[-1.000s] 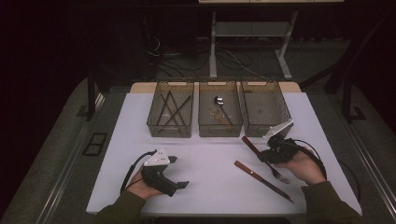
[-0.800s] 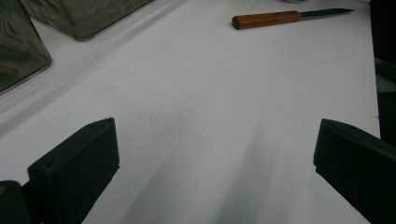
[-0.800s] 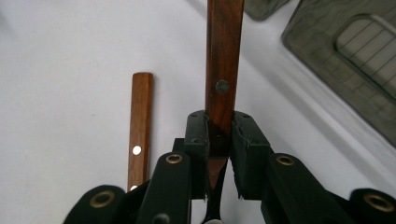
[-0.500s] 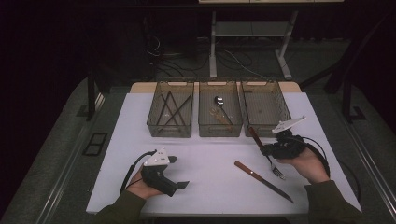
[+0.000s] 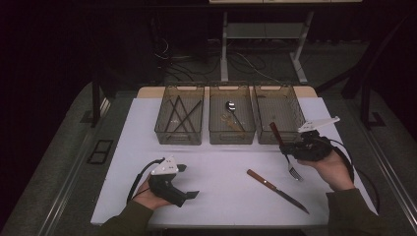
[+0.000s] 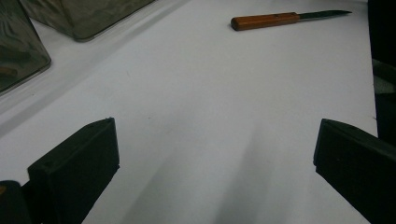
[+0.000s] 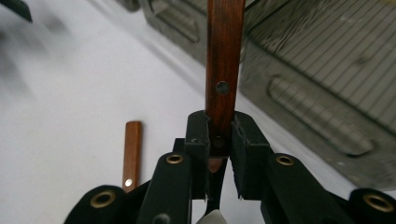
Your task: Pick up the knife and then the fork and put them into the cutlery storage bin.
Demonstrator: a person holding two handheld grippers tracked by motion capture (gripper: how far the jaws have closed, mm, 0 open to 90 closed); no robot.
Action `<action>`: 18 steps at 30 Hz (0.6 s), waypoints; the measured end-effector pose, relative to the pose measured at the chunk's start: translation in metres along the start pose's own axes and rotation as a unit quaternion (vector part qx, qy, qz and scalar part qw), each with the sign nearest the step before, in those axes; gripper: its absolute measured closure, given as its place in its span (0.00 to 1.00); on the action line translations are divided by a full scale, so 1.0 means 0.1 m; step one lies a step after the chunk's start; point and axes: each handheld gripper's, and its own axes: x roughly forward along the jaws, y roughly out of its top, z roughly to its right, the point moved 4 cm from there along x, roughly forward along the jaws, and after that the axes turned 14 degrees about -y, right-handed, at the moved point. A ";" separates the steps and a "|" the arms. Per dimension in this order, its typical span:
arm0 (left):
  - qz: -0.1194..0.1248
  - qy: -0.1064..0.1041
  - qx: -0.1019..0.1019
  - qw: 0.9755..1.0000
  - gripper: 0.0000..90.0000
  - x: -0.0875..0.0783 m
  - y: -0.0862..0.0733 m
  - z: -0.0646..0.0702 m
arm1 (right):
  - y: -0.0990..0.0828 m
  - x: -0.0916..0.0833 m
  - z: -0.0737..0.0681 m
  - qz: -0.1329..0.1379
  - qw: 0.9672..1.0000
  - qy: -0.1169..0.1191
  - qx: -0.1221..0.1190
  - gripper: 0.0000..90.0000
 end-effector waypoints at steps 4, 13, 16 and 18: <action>0.001 -0.001 -0.003 1.000 0.00 0.00 0.00 0.00 | 0.06 -0.05 0.07 0.011 1.000 -0.007 0.009 0.87; 0.011 -0.001 -0.003 1.000 0.00 -0.02 0.00 -0.01 | 0.25 -0.13 0.24 0.038 0.999 -0.018 0.027 0.87; 0.017 -0.001 -0.004 1.000 0.00 -0.05 -0.01 -0.03 | 0.33 -0.13 0.29 0.039 0.998 -0.027 0.029 0.86; 0.020 0.000 -0.011 1.000 0.00 -0.05 -0.02 -0.03 | 0.40 -0.14 0.32 0.042 0.998 -0.030 0.029 0.86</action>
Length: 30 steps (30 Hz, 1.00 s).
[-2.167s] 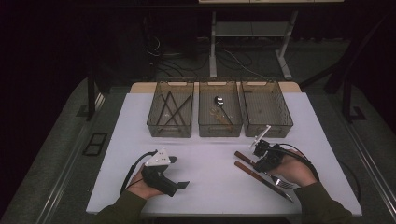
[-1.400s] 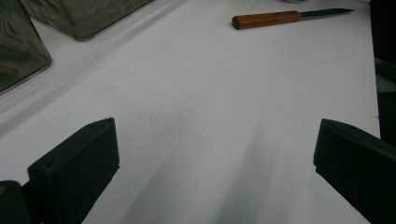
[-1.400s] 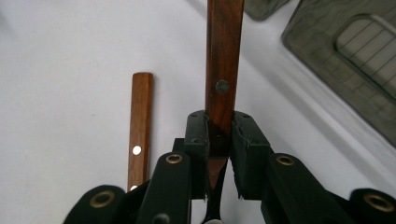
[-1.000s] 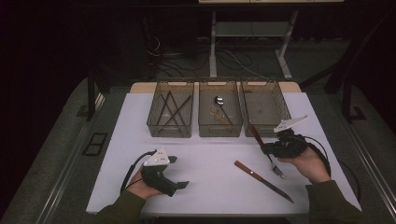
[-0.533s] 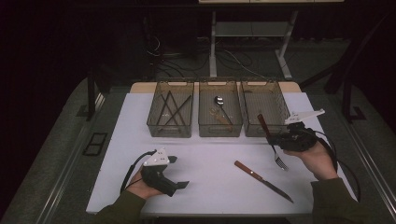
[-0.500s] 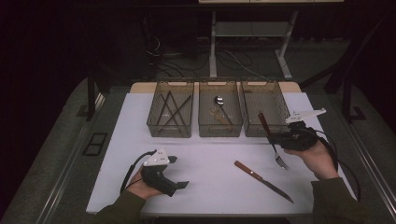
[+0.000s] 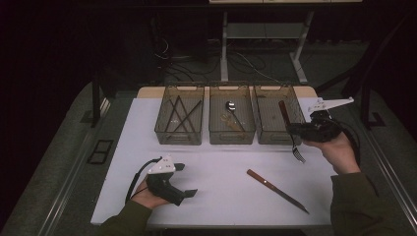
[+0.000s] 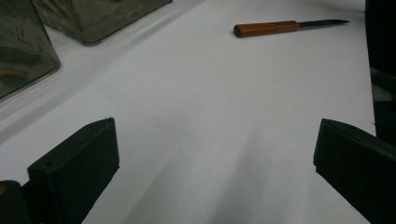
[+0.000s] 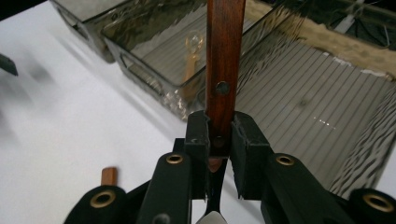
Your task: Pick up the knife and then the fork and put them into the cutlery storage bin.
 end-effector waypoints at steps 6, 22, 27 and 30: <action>0.000 0.000 -0.001 1.000 0.00 -0.01 0.00 0.00 | 0.20 0.02 0.10 0.008 1.000 -0.014 0.008 0.86; -0.001 0.001 0.000 1.000 0.00 -0.03 0.00 0.00 | 0.62 0.37 0.54 0.031 0.996 -0.082 0.018 0.86; 0.000 0.000 -0.001 1.000 0.00 -0.03 0.00 -0.01 | 0.49 0.64 0.64 0.019 0.996 -0.079 0.031 0.86; 0.001 0.000 -0.001 1.000 0.00 -0.02 0.00 -0.01 | 0.36 0.80 0.67 -0.001 0.996 -0.081 0.026 0.86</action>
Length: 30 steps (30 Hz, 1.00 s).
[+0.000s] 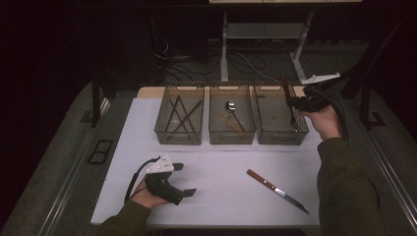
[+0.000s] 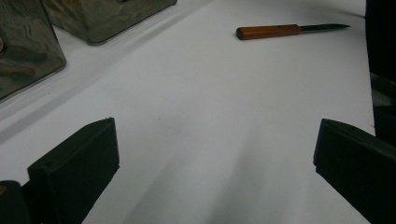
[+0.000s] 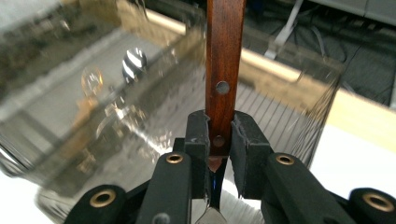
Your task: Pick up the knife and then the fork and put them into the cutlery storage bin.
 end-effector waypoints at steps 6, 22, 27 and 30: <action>-0.001 0.000 -0.002 1.000 0.00 0.01 0.00 0.00 | -0.21 0.19 0.01 -0.035 0.999 -0.001 0.003 0.86; -0.001 -0.001 -0.001 1.000 0.00 0.02 0.00 0.01 | -0.25 0.16 -0.11 -0.054 0.998 0.015 -0.002 0.54; -0.004 0.000 0.002 1.000 0.00 0.01 0.00 0.01 | -0.28 -0.13 -0.21 -0.029 0.999 0.035 0.008 0.48; -0.005 0.001 0.001 1.000 0.00 0.01 0.00 0.01 | -0.33 -0.30 -0.27 -0.018 0.999 0.036 0.006 0.47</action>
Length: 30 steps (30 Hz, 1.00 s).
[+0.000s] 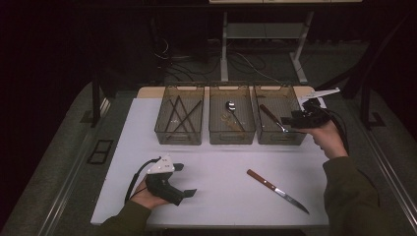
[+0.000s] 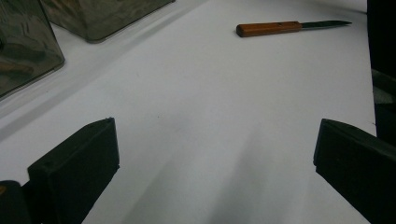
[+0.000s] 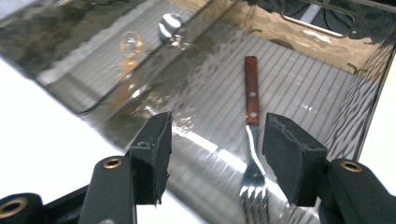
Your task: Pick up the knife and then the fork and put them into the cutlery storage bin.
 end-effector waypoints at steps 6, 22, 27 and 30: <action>0.009 -0.006 -0.004 1.000 0.00 -0.01 0.01 0.01 | -0.16 -0.23 -0.15 0.003 1.000 0.012 -0.017 0.44; -0.003 0.004 -0.012 1.000 0.00 0.01 0.00 0.00 | -0.77 -0.42 -0.61 -0.059 0.995 0.042 -0.072 0.44; -0.007 0.004 -0.007 1.000 0.00 0.02 -0.01 0.01 | -0.91 -0.44 -0.79 -0.088 0.989 0.055 -0.102 0.44; -0.009 0.005 -0.007 1.000 0.00 0.02 -0.01 0.00 | -0.96 -0.45 -0.87 -0.097 0.986 0.062 -0.119 0.45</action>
